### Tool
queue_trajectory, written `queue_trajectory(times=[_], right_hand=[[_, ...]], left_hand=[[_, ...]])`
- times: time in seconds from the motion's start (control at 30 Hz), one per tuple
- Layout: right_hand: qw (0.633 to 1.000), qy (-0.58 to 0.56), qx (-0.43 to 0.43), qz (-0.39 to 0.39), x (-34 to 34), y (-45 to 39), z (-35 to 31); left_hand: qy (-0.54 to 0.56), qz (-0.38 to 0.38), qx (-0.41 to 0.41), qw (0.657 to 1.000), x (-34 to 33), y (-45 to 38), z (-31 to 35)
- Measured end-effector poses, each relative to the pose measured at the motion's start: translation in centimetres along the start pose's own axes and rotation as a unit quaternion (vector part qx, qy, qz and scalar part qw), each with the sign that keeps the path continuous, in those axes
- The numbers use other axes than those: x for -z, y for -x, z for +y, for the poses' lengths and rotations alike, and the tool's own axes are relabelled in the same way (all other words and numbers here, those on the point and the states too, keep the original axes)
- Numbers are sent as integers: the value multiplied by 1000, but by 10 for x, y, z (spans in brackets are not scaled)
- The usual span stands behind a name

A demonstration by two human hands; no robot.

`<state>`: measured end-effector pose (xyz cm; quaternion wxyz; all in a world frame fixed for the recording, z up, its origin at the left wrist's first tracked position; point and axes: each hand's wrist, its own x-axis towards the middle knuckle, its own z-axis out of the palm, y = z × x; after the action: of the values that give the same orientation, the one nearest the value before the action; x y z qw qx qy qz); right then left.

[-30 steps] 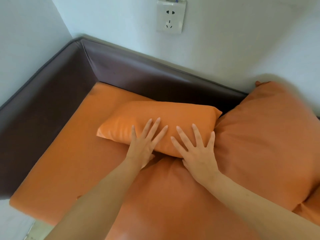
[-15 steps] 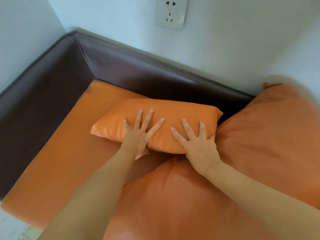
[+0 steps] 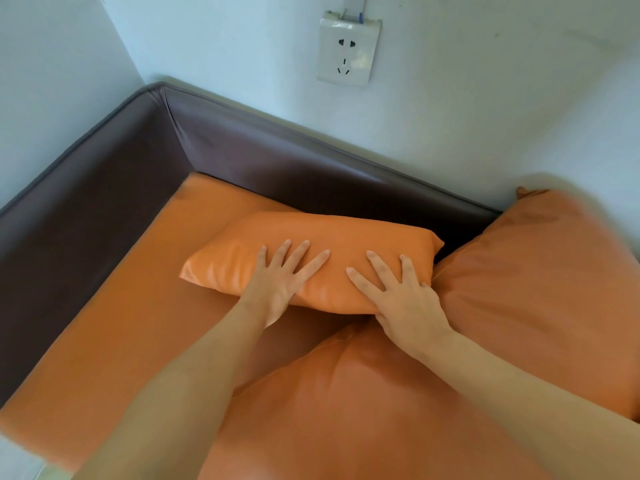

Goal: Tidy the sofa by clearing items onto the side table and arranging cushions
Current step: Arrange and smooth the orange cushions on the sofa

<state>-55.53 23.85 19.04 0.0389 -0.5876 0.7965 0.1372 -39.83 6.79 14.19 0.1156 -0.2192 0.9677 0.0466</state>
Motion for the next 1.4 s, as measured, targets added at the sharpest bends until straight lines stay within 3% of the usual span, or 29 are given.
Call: queue_trajectory(times=[0.17,0.5,0.6,0.77,0.83,1.0,1.4], right_hand=[[999,-28,25,-23,13,4,9],[976,-141,155,-57,19,-20,4],[971,-142,174,-86,10,-31,-16],[972,-109,194,-72,-10,-37,-60],[971,-110,193,-83,-15,-40,-79],[979,-91,170,-63,-24,-53,-113],[987,-91,133,-20,-43,-93,-145]], left_hand=[[-6,-16,-14,1000,13,12,-5],[-21,-55,-14,998,25,77,-40],[-13,-12,-11,1000,12,100,-53],[-54,-93,165,980,-18,126,-55],[-41,-63,204,976,-29,131,-57],[-16,-13,212,977,-40,133,-76],[-41,-14,189,981,-57,124,-123]])
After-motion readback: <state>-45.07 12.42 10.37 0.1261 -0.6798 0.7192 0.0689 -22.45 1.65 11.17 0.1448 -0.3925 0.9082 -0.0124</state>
